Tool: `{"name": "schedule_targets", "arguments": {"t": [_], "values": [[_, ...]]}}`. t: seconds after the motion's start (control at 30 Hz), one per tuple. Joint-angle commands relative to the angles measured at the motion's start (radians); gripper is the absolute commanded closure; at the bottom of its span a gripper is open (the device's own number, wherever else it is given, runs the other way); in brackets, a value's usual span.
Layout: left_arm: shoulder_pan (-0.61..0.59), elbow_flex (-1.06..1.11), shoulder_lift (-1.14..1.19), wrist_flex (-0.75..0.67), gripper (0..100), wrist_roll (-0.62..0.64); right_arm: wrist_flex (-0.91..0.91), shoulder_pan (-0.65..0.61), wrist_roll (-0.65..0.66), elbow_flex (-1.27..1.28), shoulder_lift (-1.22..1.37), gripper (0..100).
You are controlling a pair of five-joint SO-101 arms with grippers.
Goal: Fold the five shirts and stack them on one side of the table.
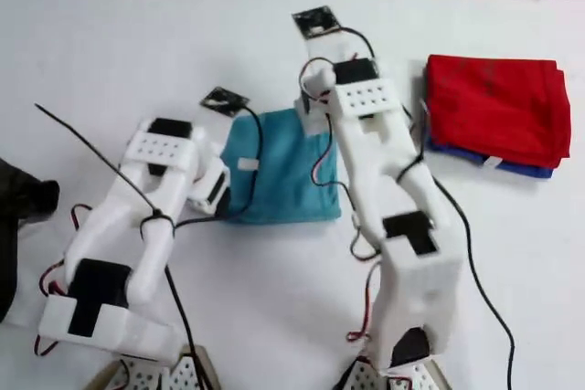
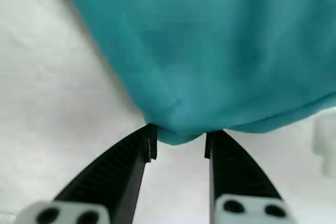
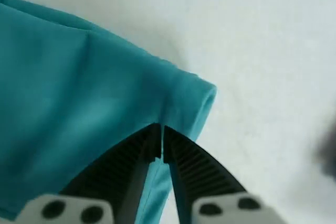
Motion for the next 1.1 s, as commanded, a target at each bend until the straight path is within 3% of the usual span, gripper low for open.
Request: {"name": "schedule_targets", "arguments": {"t": [0.0,0.33,0.6,0.8,0.87,1.0,1.07], "values": [[-0.006,-0.001,-0.044,-0.014,82,0.009,0.004,0.018,-0.009,-0.117,0.113,97.9],[-0.006,-0.001,-0.044,-0.014,82,0.009,0.051,0.091,0.000,-0.368,0.318,97.9],[-0.008,-0.005,-0.072,-0.003,82,0.008,0.297,0.096,-0.008,-0.595,0.257,97.9],[-0.015,-0.008,-0.253,0.074,82,0.009,0.432,0.084,-0.009,-0.649,0.197,97.5],[-0.034,-0.010,-0.341,0.097,82,0.009,0.449,0.085,-0.052,-0.649,0.196,93.0],[-0.118,-0.001,-0.488,0.101,82,0.002,0.475,0.056,-0.051,-0.647,0.242,72.3],[-0.163,-0.001,-0.519,0.101,82,0.000,0.475,0.025,-0.044,-0.647,0.280,70.2]]}}
